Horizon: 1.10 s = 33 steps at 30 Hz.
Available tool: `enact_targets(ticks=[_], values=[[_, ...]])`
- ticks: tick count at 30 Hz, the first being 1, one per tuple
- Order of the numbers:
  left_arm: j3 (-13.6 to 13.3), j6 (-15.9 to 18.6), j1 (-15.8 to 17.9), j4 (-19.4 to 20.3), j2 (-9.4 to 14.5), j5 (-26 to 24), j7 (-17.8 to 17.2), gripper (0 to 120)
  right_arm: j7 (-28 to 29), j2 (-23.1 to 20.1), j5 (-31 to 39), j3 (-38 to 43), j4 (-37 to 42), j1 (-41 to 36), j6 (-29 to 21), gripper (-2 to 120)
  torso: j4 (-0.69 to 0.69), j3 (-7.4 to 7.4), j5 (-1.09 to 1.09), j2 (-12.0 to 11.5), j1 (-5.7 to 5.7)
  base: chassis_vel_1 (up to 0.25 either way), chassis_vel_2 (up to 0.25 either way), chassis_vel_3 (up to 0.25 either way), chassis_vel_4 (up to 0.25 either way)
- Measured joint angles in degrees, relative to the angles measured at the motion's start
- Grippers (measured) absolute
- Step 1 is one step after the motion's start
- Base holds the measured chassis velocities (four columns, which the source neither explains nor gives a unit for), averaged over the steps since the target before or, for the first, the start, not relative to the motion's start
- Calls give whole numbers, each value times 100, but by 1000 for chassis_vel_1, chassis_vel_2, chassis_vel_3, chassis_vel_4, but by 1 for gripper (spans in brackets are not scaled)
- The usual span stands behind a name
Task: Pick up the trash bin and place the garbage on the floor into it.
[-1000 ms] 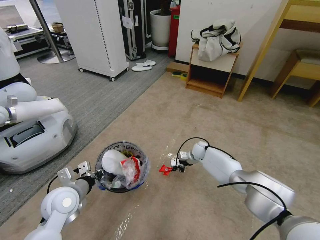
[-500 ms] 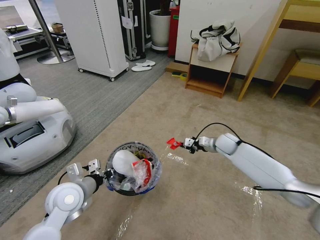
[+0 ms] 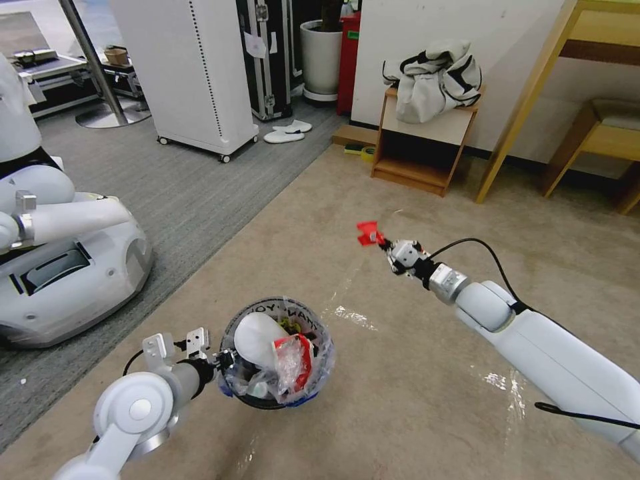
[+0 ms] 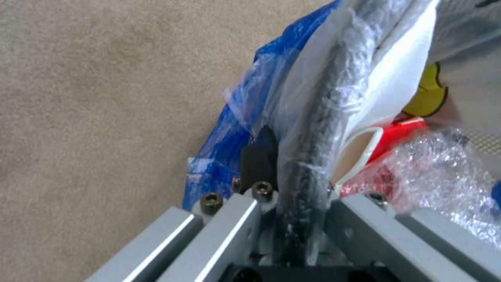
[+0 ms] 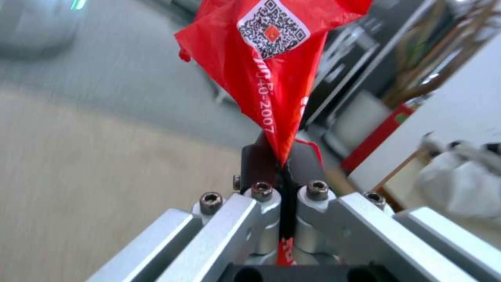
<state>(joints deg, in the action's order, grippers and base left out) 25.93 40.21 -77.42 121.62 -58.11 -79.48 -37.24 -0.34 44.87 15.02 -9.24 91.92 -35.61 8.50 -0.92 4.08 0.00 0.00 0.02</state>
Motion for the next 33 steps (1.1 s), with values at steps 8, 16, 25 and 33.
enact_targets(ticks=[8,16,25,33], values=[[-290,5,98,-96,33,27,-19,0,365,-76,803,939,1088,-817,10,0,-5,0,0,0,0,0,0,0,0],[-312,6,94,-94,123,27,-45,0,350,-150,1293,1431,1950,-1566,62,0,-4,0,2,0,0,0,0,0,0],[-281,7,127,-49,164,19,-78,0,259,-479,2351,1361,3108,-1666,-183,0,-2,1,-1,0,0,0,0,0,0],[-275,3,30,147,161,-40,-200,0,274,-752,2718,703,3665,-1794,-443,0,-3,0,0,0,0,0,0,0,0]])
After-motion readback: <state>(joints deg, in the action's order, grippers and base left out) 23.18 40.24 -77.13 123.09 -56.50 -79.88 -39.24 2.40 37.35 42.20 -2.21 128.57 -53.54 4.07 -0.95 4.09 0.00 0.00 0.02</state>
